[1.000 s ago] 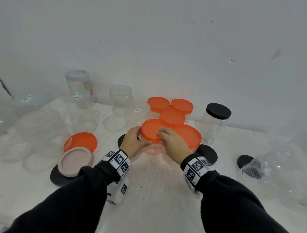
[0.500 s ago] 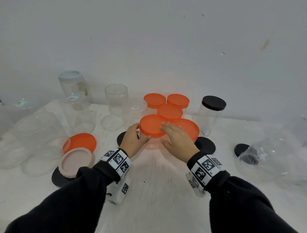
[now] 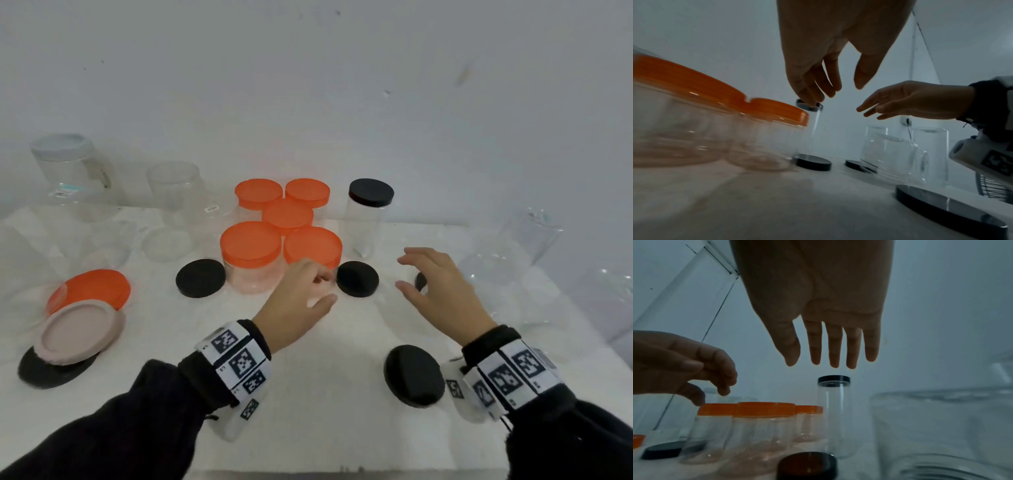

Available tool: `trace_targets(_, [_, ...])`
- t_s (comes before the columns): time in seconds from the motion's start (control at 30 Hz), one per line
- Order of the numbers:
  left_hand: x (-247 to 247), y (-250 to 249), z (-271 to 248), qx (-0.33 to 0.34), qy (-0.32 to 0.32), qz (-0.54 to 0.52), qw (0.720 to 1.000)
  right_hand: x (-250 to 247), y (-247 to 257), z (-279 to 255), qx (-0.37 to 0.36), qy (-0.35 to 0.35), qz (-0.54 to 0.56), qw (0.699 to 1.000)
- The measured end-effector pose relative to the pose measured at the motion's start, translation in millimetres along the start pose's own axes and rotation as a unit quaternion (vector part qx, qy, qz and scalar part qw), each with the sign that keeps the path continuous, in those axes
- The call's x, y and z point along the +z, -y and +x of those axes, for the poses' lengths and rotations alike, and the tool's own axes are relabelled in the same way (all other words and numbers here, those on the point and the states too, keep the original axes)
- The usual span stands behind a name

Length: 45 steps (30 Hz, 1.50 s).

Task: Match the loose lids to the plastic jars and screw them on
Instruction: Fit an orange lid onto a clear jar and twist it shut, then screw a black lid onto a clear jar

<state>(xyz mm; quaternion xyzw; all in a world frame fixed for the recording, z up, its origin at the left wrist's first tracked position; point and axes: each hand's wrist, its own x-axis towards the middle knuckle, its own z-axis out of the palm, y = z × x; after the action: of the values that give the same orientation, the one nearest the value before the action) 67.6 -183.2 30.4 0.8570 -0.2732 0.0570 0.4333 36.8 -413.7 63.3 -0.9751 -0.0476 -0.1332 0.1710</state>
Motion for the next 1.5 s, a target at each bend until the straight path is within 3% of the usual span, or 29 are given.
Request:
trace_targets(0.13, [41, -25, 20, 0.011, 0.067, -0.023, 0.997, -17, -38, -17, 0.057, 0.019, -0.016, 0.998])
trace_targets(0.27, [79, -48, 42, -0.035, 0.124, -0.064, 0.990, -25, -70, -30, 0.078, 0.063, -0.023, 0.995])
trace_targets(0.43, [117, -62, 64, -0.102, 0.147, -0.085, 0.980, -27, -96, -33, 0.091, 0.132, 0.001, 0.987])
trace_targets(0.57, [133, -65, 73, -0.129, 0.161, -0.085, 0.975, -24, -106, -31, 0.093, 0.120, 0.040, 0.988])
trace_targets(0.8, [134, -74, 64, -0.120, 0.093, -0.119, 0.981, -26, -107, -29, 0.021, 0.088, 0.085, 0.992])
trace_targets(1.0, [94, -57, 30, -0.125, 0.030, -0.125, 0.984, -21, -79, -19, -0.060, 0.143, 0.097, 0.983])
trace_targets(1.23, [37, -30, -26, -0.203, -0.025, -0.125, 0.971, 14, -29, -2, -0.192, 0.213, 0.158, 0.945])
trace_targets(1.5, [4, -15, -59, -0.255, -0.079, -0.118, 0.957, 39, 19, 11, -0.244, 0.250, 0.139, 0.927])
